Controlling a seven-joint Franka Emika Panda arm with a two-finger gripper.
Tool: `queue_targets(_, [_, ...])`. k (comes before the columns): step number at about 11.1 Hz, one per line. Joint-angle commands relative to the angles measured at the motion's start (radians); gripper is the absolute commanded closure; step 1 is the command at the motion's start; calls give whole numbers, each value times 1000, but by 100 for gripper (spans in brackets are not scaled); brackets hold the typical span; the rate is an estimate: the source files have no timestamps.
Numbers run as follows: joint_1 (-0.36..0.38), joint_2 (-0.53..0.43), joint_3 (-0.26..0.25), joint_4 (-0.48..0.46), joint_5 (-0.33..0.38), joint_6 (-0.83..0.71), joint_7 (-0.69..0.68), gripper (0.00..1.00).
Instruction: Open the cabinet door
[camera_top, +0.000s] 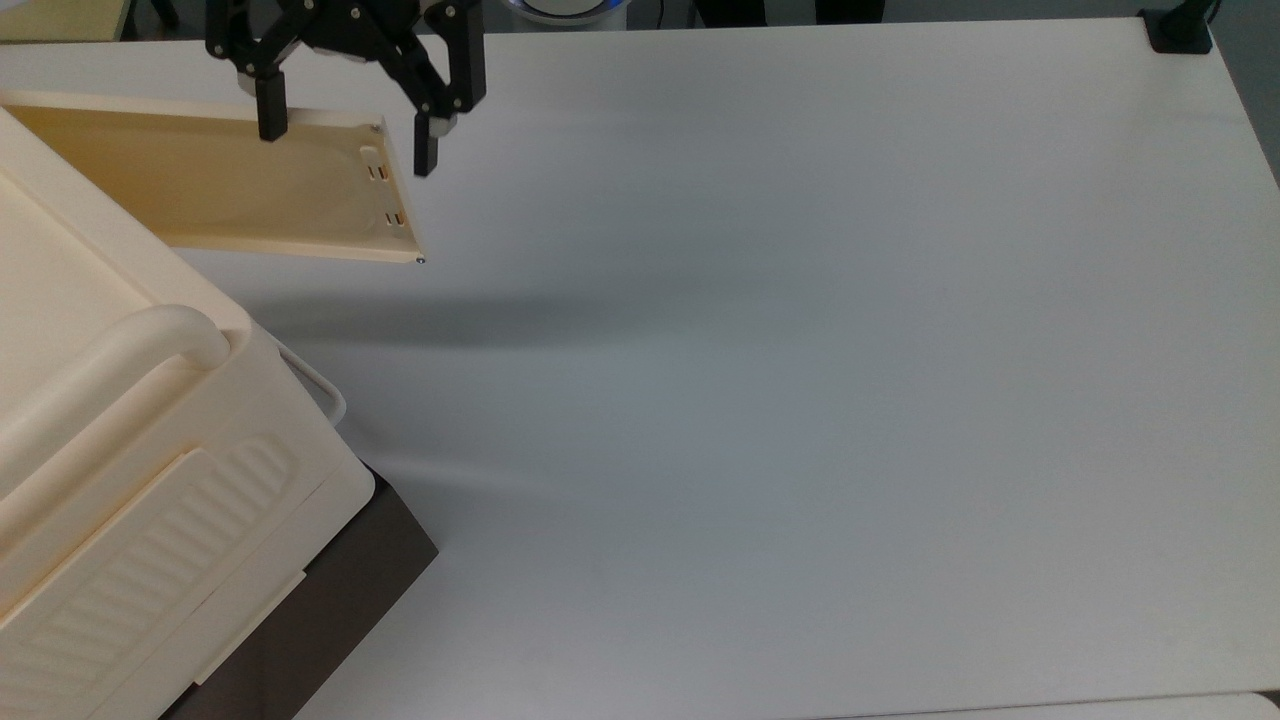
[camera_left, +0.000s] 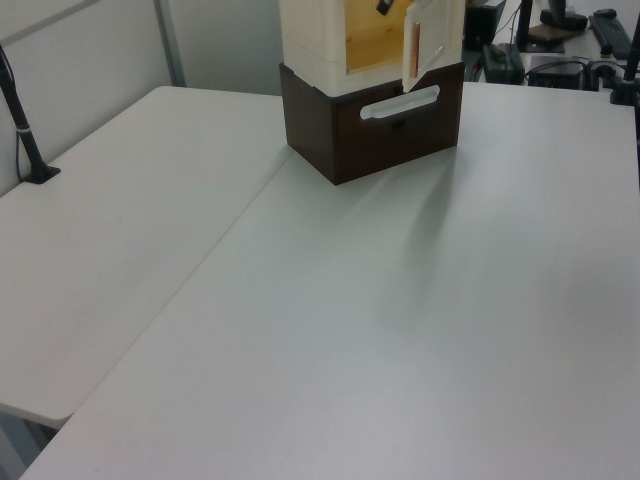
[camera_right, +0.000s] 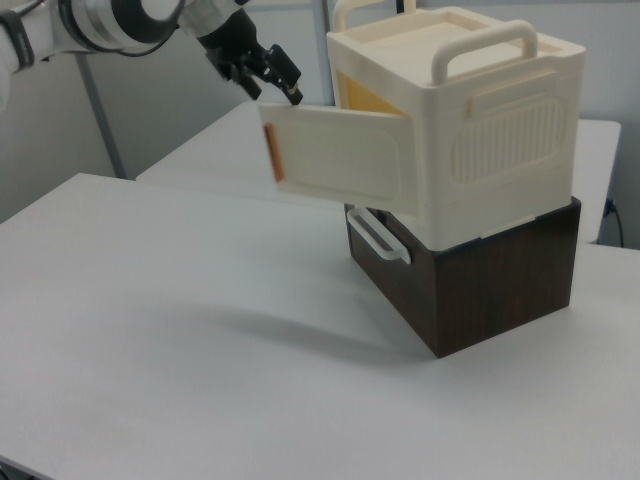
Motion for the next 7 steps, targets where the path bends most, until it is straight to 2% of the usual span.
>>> queue_targets(1, [-18,-63,-3,1,2,-321,-322,0])
queue_targets(2, [-17,-63,-3,1,0,-389,-378,0])
queue_targets(3, [-15,-63,2,1,3,-406,-371,0])
queue_targets(5, [-3,-60,14,-7,26,-403,-253,0])
queue_targets(7, [26,-63,17,-27,80,-408,-194,0])
